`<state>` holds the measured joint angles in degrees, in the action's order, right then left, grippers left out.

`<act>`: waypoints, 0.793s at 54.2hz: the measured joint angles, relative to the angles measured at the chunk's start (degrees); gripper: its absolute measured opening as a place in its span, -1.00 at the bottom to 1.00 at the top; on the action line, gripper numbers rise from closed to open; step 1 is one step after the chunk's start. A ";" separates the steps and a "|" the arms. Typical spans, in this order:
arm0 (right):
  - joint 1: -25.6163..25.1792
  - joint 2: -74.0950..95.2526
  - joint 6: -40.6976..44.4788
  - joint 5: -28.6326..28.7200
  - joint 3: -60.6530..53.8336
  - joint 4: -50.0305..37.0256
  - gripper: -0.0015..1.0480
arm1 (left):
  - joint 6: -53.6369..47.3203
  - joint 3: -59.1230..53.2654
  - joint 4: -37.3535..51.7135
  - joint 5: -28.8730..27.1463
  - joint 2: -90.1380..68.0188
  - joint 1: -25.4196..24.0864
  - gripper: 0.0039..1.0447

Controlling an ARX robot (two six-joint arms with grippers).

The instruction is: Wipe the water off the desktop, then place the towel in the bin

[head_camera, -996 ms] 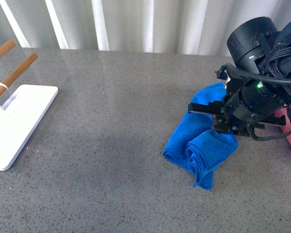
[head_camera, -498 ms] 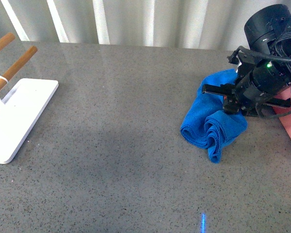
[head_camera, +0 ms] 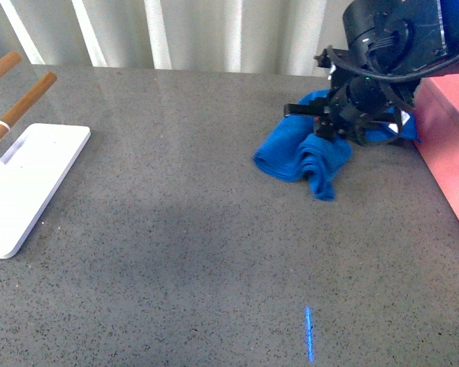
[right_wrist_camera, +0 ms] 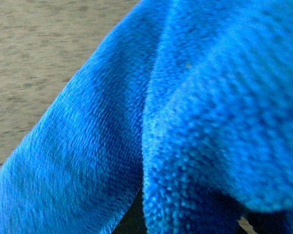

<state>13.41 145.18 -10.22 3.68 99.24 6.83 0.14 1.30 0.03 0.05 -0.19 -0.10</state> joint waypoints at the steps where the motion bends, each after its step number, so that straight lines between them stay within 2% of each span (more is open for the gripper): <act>1: 0.72 0.11 -0.07 1.27 0.11 -0.52 -0.92 | 0.00 0.00 0.00 0.00 0.00 0.00 0.88; 7: 3.43 0.17 -0.35 5.14 0.02 -1.42 -0.92 | 0.00 0.00 0.00 0.02 0.00 0.00 0.88; 15: 6.71 -0.96 -0.63 6.38 -2.82 -2.47 -0.92 | 0.00 0.00 0.00 0.02 0.00 0.00 0.88; 21: 8.39 -4.81 -1.73 6.78 -9.33 -3.48 -0.92 | 0.00 0.00 0.00 0.00 0.00 0.00 0.88; 28: 8.00 -10.25 -2.25 6.45 -17.75 -4.96 -0.92 | 0.00 -0.02 0.00 0.02 0.00 0.00 0.88; 43: 2.91 -22.03 -1.07 6.10 -34.99 -10.69 -0.92 | 0.00 -0.02 0.00 0.00 0.00 0.00 0.88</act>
<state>16.32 123.15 -11.29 9.78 64.25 -3.86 0.14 1.28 0.03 0.05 -0.19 -0.10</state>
